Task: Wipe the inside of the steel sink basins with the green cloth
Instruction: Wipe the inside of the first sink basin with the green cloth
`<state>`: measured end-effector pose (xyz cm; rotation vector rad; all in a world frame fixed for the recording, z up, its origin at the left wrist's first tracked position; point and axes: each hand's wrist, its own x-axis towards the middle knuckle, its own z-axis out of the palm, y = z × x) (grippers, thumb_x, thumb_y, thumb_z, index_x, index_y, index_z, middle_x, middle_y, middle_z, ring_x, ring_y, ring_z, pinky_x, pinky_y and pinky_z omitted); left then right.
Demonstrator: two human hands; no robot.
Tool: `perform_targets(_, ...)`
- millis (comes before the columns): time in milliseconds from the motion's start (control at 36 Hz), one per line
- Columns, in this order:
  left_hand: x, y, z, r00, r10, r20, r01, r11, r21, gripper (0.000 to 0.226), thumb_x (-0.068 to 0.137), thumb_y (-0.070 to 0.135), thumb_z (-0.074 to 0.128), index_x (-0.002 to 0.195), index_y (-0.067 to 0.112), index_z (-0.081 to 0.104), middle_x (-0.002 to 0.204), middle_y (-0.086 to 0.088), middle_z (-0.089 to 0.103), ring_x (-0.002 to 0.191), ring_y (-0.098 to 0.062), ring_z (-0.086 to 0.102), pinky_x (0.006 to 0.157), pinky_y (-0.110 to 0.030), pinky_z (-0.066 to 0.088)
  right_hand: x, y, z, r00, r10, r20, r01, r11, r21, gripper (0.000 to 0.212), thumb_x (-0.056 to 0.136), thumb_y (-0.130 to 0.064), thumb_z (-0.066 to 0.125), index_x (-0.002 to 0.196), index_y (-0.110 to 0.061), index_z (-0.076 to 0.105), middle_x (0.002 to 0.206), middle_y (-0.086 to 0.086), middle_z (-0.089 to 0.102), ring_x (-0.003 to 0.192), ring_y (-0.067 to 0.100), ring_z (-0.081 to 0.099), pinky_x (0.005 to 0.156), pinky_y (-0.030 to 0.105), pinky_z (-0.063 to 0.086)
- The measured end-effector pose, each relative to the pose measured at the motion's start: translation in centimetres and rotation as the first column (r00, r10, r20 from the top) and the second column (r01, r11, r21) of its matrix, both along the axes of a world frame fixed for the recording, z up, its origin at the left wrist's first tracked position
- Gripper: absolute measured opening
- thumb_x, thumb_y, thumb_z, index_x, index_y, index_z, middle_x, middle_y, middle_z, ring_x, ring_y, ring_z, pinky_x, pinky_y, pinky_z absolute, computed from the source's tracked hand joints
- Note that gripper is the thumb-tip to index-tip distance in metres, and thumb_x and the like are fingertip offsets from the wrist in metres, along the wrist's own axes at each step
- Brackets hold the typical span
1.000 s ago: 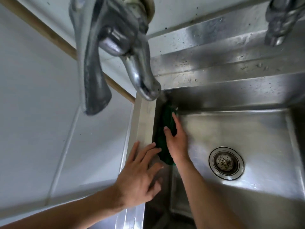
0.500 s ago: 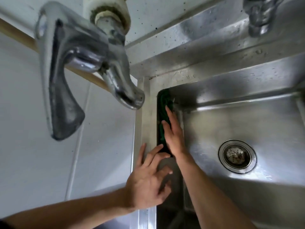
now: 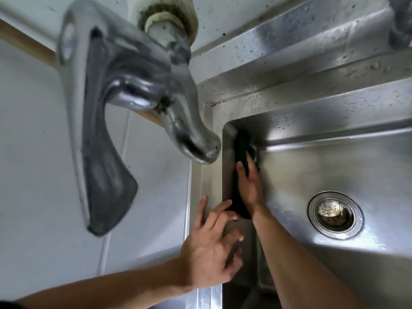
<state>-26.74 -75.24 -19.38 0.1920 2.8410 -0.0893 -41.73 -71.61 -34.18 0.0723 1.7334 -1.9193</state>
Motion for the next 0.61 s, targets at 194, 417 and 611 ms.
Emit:
perform_targets(194,0.0,-0.2,-0.2,0.999,-0.004,-0.033,0.006,0.997,0.072,0.032,0.072,0.043,0.072,0.101,0.030,0.068,0.126,0.000,0.061,0.150,-0.025,0.040,0.122,-0.070,0.023,2.1,0.5,2.8,0.987,-0.082,-0.139,0.070,0.994,-0.086,0.040,0.100,-0.034,0.051,0.140,-0.025,0.050,0.147,-0.005,0.046,0.136,0.001,0.038,0.108,0.009,0.026)
perform_targets(417,-0.1,-0.1,0.0,1.000,-0.006,-0.019,0.007,0.999,0.042,0.030,0.073,0.043,0.071,0.100,0.029,0.068,0.125,-0.001,0.061,0.149,-0.025,0.042,0.122,-0.069,0.023,1.0,0.0,0.4,0.995,-0.101,0.025,0.100,0.994,0.036,0.039,0.099,-0.040,0.053,0.133,-0.022,0.055,0.136,-0.002,0.057,0.129,0.015,0.050,0.101,0.017,0.033)
perform_targets(611,-0.1,-0.2,0.2,1.000,0.002,-0.007,-0.002,0.999,0.048,0.033,0.073,0.043,0.072,0.103,0.030,0.070,0.121,0.002,0.060,0.141,-0.023,0.048,0.124,-0.067,0.021,3.9,1.2,3.6,0.973,-0.119,-0.196,0.067,0.965,-0.253,0.035,0.099,-0.030,0.051,0.133,-0.022,0.054,0.137,0.004,0.056,0.131,0.012,0.050,0.107,0.021,0.040)
